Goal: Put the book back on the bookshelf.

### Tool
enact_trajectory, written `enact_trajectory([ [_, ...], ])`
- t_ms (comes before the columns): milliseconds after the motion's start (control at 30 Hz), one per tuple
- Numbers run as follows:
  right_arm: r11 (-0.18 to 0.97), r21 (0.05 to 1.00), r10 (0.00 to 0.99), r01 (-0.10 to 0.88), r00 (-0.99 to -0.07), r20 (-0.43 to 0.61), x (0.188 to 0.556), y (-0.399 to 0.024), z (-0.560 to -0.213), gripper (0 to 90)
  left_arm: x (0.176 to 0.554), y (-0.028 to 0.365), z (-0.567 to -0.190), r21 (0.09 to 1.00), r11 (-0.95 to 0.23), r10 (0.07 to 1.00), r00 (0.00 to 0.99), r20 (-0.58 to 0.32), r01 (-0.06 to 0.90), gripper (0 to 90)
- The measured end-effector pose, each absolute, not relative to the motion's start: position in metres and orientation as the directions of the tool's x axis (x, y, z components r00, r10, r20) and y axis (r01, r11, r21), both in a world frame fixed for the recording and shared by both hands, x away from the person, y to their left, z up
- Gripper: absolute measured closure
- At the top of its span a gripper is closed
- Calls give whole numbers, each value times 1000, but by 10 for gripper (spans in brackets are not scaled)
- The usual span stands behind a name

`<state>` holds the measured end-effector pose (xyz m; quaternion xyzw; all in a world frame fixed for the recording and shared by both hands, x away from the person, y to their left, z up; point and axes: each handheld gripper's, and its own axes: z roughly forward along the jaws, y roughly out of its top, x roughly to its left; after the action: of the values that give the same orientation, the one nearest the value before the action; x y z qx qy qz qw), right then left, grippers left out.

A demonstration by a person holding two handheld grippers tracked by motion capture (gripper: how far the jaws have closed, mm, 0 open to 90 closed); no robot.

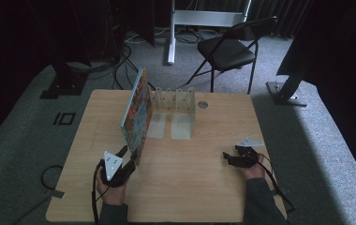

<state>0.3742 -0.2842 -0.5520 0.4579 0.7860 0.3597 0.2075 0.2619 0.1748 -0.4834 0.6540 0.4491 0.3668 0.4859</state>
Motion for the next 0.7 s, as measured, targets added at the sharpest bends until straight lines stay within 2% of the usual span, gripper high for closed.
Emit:
enact_trajectory([
  [700,322,756,869,571,-494,3,374,-284,-552,313,252,173,-490,955,-150,934,353,52,257,591],
])
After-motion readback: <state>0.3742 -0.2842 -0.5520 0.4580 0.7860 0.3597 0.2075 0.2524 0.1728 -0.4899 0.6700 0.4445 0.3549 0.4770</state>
